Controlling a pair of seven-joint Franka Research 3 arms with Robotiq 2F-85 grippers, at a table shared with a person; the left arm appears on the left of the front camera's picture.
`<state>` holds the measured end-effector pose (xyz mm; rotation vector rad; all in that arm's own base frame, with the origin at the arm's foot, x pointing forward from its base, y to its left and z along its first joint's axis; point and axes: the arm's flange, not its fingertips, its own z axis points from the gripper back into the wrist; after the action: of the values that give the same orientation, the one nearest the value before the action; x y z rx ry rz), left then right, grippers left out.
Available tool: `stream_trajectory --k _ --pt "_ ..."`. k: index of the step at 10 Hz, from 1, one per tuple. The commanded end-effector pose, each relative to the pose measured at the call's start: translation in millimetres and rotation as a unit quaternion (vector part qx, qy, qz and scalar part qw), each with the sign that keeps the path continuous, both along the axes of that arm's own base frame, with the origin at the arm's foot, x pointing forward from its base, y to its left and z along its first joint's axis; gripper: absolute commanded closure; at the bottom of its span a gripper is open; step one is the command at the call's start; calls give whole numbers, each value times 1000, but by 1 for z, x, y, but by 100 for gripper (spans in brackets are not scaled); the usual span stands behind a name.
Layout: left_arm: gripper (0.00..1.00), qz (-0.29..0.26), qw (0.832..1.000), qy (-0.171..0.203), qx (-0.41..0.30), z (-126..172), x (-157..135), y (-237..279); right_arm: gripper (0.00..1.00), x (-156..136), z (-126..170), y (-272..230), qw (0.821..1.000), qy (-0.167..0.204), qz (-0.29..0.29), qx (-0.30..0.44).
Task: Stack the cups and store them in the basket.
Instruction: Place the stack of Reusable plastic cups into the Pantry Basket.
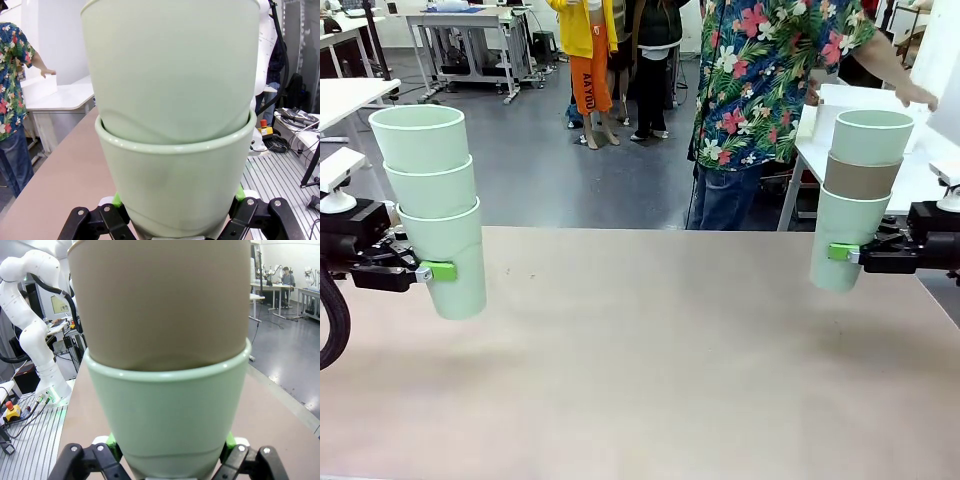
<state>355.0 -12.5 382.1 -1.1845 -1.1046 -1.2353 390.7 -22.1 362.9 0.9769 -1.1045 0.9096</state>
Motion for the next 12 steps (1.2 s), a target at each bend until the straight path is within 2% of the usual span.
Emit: stream_trajectory --k 1,12 --pt "14 -2 1000 3 0 5 -1 -1 15 0 3 0 1000 -5 -1 0" --pt "14 -2 1000 3 0 5 -1 -1 15 0 3 0 1000 -5 -1 0"
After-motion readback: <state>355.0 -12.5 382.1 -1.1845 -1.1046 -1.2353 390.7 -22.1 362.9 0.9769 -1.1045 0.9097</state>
